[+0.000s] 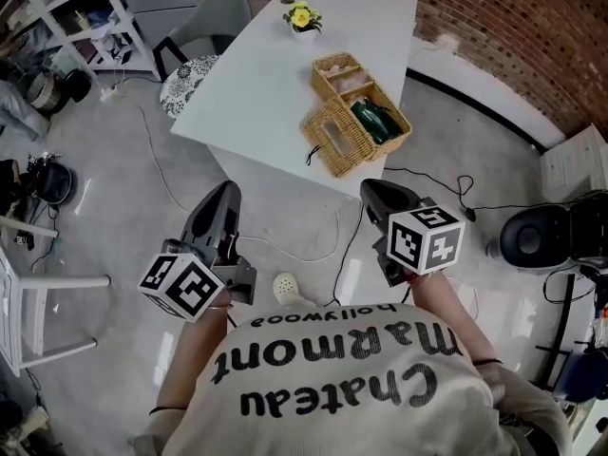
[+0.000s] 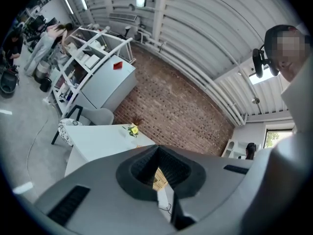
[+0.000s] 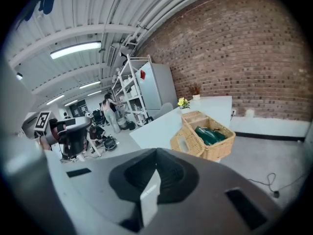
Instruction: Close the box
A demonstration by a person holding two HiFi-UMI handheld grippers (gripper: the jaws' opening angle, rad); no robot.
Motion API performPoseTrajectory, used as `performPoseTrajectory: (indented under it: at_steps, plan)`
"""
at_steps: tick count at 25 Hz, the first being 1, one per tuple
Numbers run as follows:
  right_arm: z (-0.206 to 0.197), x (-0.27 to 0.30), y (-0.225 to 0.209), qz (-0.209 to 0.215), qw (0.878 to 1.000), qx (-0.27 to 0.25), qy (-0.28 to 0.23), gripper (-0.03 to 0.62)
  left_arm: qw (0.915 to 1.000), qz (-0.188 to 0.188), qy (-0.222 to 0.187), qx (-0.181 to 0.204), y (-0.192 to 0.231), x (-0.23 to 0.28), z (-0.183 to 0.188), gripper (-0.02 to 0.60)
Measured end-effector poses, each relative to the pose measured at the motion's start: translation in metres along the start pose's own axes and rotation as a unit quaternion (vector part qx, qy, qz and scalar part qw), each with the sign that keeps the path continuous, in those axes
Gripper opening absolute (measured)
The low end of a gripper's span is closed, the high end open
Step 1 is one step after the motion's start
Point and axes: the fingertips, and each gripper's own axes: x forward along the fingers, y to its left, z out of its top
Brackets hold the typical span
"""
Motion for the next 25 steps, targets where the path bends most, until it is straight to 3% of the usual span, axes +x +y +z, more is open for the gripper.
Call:
performPoseTrajectory:
  at_steps: [5, 10, 14, 20, 25]
  plan:
    - [0.000, 0.049, 0.008, -0.008, 0.999, 0.031, 0.017, 0.003, 0.9998, -0.003, 0.015, -0.015, 0.041, 0.016, 0.021, 0.002]
    - [-0.026, 0.105, 0.013, -0.004, 0.990, 0.136, 0.040, 0.003, 0.9996, 0.017, 0.022, -0.011, 0.089, 0.013, 0.039, 0.002]
    - [-0.052, 0.143, 0.002, -0.041, 0.978, 0.192, 0.067, 0.003, 0.9987, 0.047, 0.016, -0.010, 0.124, 0.001, 0.054, 0.002]
    - [-0.064, 0.182, -0.016, -0.105, 0.968, 0.206, 0.092, 0.046, 0.9969, 0.074, 0.000, -0.027, 0.155, -0.020, 0.064, 0.002]
    - [-0.063, 0.203, -0.038, -0.199, 0.962, 0.158, 0.103, 0.059, 0.9925, 0.115, -0.018, -0.037, 0.181, -0.042, 0.067, 0.002]
